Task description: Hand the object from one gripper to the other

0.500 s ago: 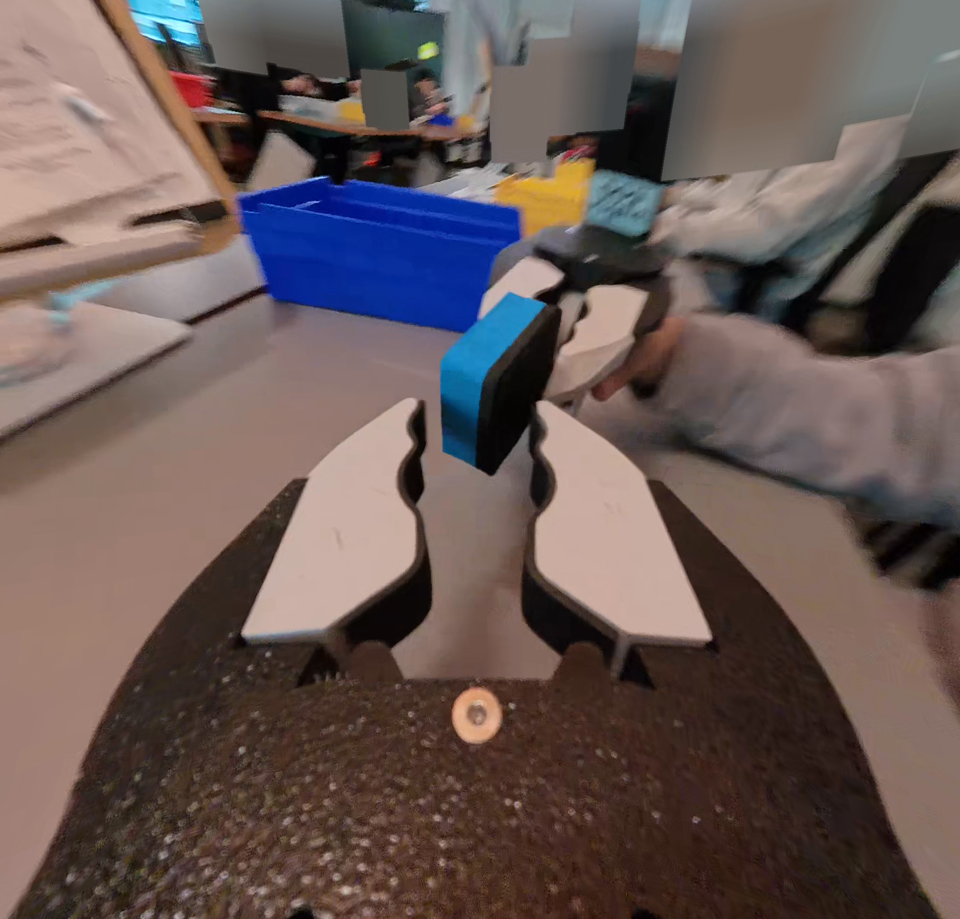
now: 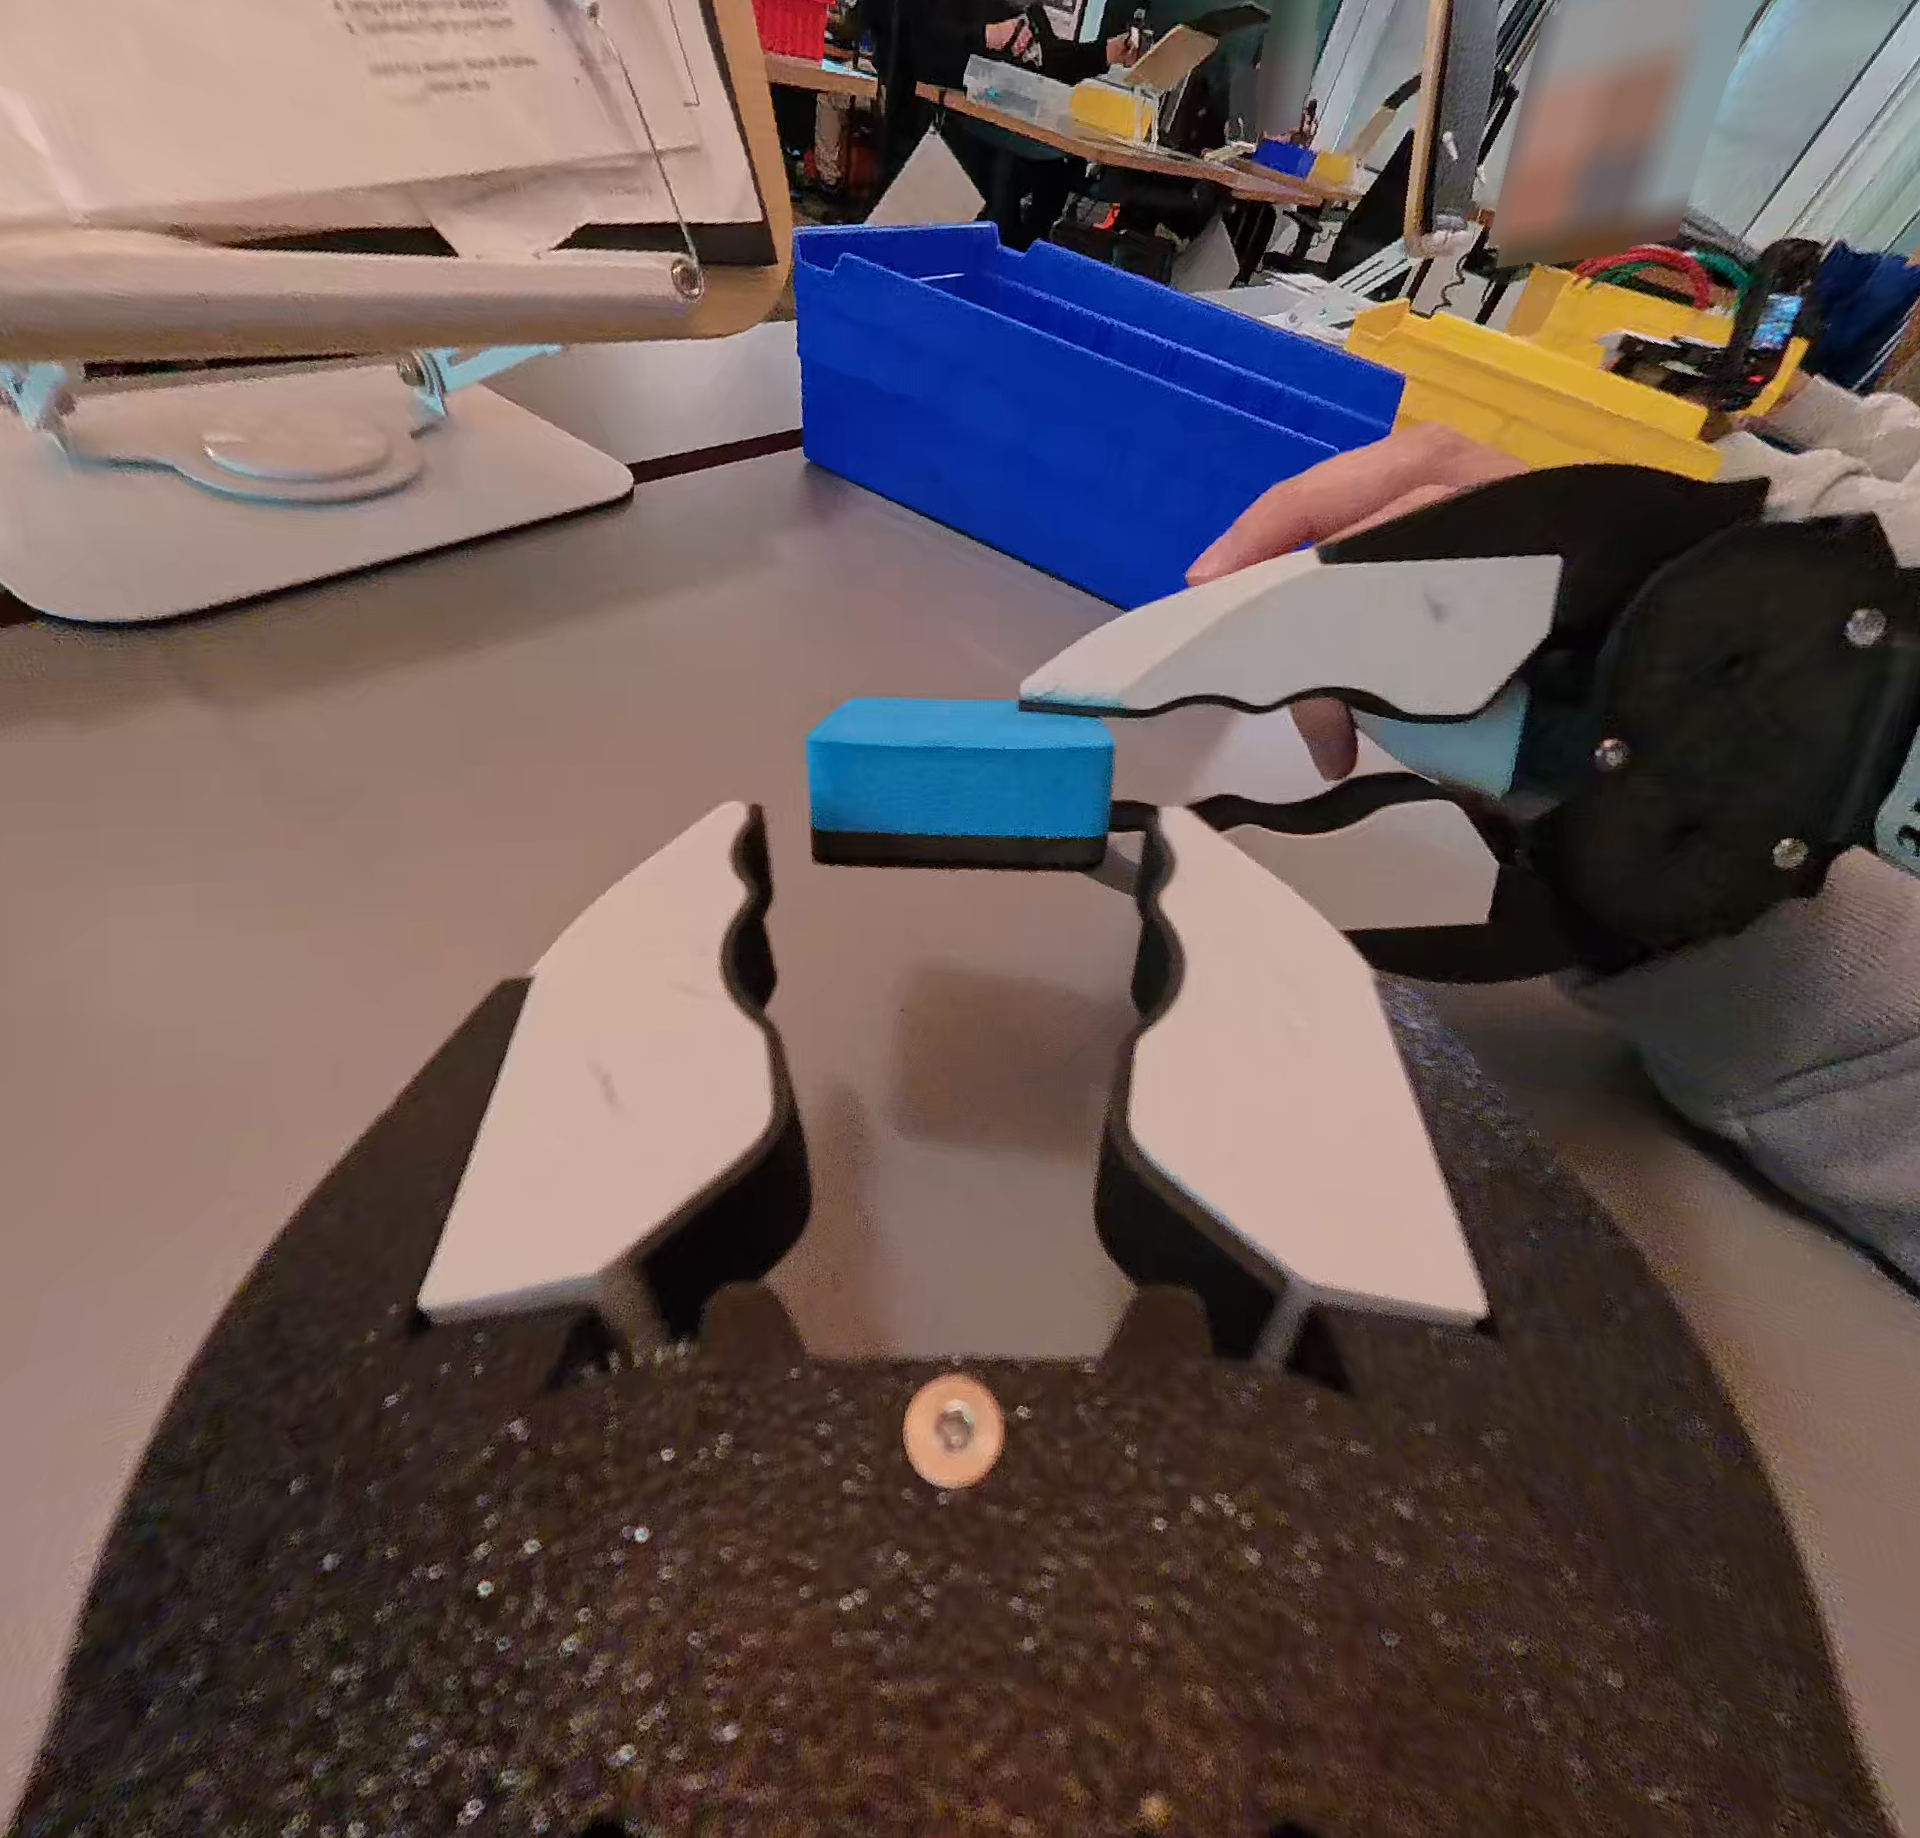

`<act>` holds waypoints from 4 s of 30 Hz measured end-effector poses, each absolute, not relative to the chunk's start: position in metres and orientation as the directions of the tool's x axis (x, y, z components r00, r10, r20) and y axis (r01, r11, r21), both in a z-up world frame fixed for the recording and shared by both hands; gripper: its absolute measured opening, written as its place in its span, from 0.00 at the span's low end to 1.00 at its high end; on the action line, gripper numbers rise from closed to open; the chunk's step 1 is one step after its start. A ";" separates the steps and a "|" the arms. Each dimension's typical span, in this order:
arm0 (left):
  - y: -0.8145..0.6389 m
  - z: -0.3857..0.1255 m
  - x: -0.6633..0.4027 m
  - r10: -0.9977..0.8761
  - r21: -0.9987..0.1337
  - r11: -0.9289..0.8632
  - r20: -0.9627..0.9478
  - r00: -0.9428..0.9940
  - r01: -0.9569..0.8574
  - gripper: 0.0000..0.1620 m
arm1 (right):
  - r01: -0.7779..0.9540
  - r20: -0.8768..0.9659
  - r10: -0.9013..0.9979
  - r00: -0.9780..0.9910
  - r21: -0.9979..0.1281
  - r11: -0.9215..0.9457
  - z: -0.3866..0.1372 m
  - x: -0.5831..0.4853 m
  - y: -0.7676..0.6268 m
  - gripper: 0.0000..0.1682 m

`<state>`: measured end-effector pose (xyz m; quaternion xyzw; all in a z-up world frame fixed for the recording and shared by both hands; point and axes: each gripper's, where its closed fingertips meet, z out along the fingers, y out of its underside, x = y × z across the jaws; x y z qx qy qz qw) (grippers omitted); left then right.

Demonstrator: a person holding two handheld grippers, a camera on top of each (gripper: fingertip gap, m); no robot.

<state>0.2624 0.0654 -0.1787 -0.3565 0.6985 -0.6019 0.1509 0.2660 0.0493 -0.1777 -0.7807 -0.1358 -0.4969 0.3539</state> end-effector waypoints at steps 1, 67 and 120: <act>0.067 -0.180 0.264 -0.686 -0.948 0.019 0.220 -0.693 -0.319 0.38 | 0.571 0.874 -0.128 0.468 -0.410 -0.712 -0.179 0.265 0.051 0.13; 0.070 -0.142 0.220 -0.405 -0.997 0.047 -0.074 -0.911 0.060 0.25 | 0.113 0.117 0.006 0.993 -0.944 -0.311 -0.176 0.217 0.041 0.13; 0.054 -0.151 0.220 -0.424 -0.987 0.148 -0.113 -0.899 0.054 0.14 | 0.061 0.086 -0.083 0.993 -0.960 -0.272 -0.171 0.225 0.050 0.17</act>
